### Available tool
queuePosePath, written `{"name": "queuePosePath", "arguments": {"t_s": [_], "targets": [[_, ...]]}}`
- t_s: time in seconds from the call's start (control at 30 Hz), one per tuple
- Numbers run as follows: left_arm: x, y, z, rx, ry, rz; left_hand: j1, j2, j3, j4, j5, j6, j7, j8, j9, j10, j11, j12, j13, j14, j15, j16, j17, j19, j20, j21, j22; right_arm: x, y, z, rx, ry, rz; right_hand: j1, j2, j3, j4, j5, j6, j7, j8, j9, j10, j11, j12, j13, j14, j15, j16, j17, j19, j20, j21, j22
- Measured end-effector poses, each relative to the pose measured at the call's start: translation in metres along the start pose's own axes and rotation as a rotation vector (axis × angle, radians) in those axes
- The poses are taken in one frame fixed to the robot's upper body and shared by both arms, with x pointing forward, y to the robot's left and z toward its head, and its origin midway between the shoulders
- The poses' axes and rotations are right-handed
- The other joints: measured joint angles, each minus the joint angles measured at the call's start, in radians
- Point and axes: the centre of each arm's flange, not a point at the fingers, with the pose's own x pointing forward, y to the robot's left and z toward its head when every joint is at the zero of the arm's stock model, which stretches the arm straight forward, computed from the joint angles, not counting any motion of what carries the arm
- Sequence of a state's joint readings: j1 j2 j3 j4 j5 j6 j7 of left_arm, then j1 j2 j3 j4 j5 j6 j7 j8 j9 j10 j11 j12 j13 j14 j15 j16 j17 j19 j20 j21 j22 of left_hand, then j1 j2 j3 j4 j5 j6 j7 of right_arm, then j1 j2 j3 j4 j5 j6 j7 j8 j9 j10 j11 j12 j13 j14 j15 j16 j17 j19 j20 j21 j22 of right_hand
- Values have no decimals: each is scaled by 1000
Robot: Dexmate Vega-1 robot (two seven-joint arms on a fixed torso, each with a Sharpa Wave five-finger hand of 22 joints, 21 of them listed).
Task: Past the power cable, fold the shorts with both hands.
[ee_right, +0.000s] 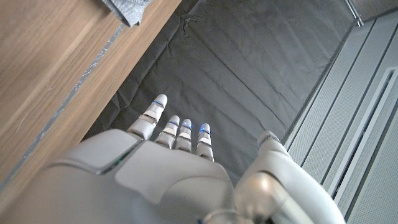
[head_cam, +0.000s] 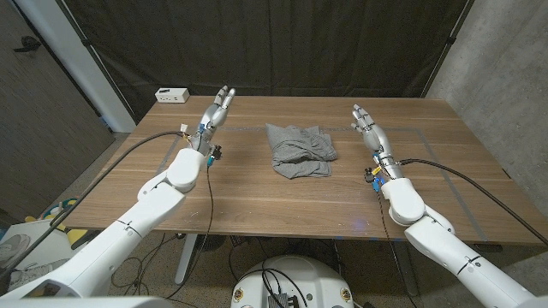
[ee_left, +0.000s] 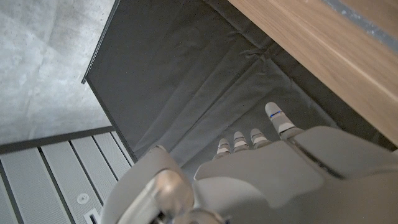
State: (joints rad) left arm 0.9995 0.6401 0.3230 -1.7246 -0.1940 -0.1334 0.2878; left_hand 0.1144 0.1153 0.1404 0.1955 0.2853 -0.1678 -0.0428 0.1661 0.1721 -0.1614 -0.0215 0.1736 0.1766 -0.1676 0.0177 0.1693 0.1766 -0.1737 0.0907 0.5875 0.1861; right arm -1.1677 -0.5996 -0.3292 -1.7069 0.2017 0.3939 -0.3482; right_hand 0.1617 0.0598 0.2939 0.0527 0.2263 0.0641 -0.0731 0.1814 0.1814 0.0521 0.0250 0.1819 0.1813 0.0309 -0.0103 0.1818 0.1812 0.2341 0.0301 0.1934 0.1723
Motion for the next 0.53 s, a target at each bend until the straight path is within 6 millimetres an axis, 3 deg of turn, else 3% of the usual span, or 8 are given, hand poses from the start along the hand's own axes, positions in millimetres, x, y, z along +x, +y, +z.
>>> {"name": "queuePosePath", "arguments": {"t_s": [0.33, 0.53], "targets": [[-4, 0, -19, -147, 18, -28, -23, -11, -4, -4, 8, -4, 4, 0, 0, -11, 7, 0, 0, 0, 0, 0, 0, 0, -11, -7, 0, -1, -7, -5, 52, 4, -54, -8, 0, -1, 7, 7, 25, 11, 10, 0, 27, 9, 15, 0, 16, 5, 8, -5, 9, -9, 0, 0], [-9, 4, -28, -230, 11, -60, -27, -15, -8, -8, 14, -5, 5, 0, 0, -10, 7, 0, 0, 0, 0, 0, -4, 2, -13, -8, 0, -16, -7, -9, 39, 38, -115, -13, -6, -1, 7, 7, 31, 16, 11, -5, 34, 13, 15, 0, 21, 10, 8, -5, 14, -14, 0, 0]]}}
